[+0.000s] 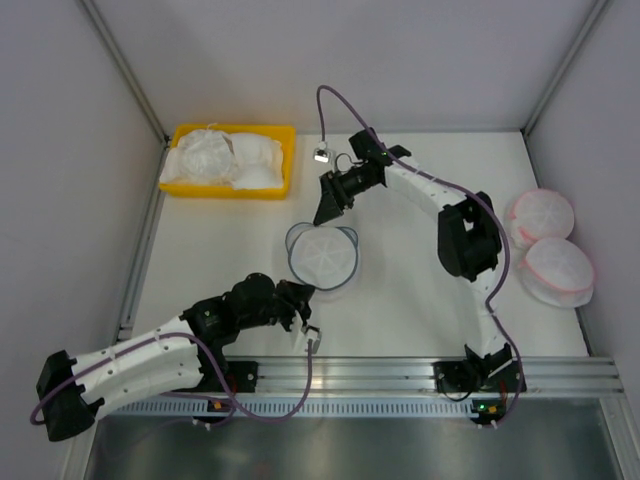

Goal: Place the bra in the laundry bag and zip it closed

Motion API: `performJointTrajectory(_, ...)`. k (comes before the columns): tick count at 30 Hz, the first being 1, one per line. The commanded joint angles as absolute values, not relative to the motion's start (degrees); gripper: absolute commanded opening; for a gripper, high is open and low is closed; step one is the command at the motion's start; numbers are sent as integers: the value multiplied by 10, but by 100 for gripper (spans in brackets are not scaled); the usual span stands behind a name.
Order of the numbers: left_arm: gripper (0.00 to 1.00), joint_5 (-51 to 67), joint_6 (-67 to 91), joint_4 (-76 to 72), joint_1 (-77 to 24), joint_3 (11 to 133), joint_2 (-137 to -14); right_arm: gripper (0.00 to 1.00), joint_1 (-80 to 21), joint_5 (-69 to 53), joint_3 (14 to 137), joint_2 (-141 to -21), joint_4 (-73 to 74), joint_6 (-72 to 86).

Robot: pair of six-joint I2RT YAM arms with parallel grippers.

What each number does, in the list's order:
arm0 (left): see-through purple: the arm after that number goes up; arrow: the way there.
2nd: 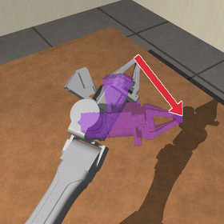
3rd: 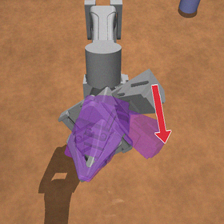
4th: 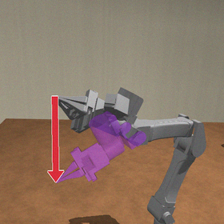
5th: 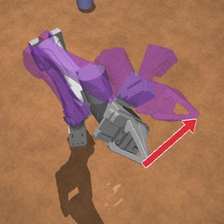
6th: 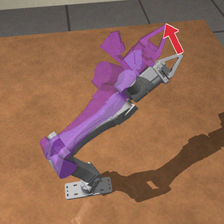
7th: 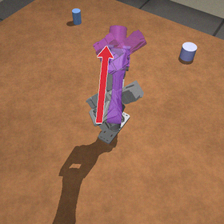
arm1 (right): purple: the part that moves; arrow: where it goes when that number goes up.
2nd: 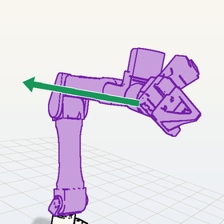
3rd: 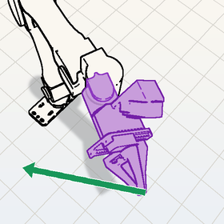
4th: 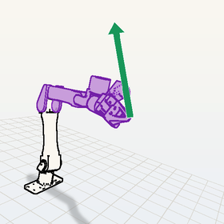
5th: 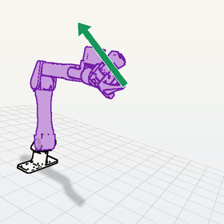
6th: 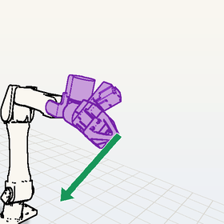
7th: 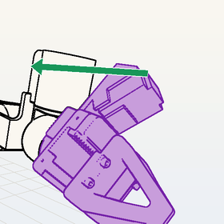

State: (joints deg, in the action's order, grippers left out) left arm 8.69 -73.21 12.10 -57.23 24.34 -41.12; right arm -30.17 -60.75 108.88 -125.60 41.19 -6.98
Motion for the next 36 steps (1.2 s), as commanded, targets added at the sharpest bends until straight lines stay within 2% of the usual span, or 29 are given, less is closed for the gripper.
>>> performJointTrajectory(1, 8, 89, -730, 115, -570, 264, -406, 54, -310, -596, 1109, -1258, 425, -99)
performJointTrajectory(2, 8, 88, -730, 116, -570, 265, -404, 47, -309, -593, 1107, -1255, 418, -99)
performJointTrajectory(3, 9, 86, -730, 116, -569, 265, -404, 29, -304, -592, 1093, -1251, 406, -81)
performJointTrajectory(6, 15, 70, -719, 118, -569, 272, -403, 0, -280, -599, 1057, -1219, 331, -15)
performJointTrajectory(7, 25, 61, -709, 119, -570, 274, -403, 0, -265, -599, 1029, -1199, 314, -4)
performJointTrajectory(10, 43, 41, -671, 124, -569, 288, -395, 0, -233, -601, 968, -1150, 260, 60)
performJointTrajectory(11, 53, 25, -658, 124, -569, 296, -390, 0, -226, -599, 950, -1137, 246, 74)
performJointTrajectory(14, 64, -26, -585, 129, -569, 319, -385, 0, -203, -585, 867, -1074, 186, 159)
performJointTrajectory(17, 70, -77, -465, 154, -567, 362, -393, 0, -190, -569, 762, -1007, 121, 231)
performJointTrajectory(22, 73, -84, -217, 238, -563, 428, -420, 0, -188, -532, 600, -913, 27, 332)
performJointTrajectory(24, 74, -36, -136, 247, -554, 447, -429, 0, -188, -524, 552, -894, 7, 365)
performJointTrajectory(27, 75, -3, -41, 253, -495, 470, -455, 0, -186, -508, 505, -857, -31, 395)
performJointTrajectory(31, 70, 149, 43, 287, -378, 514, -529, 0, -186, -492, 483, -828, -33, 396)
performJointTrajectory(36, 65, 220, 136, 270, -293, 547, -624, 0, -180, -492, 482, -813, -9, 365)
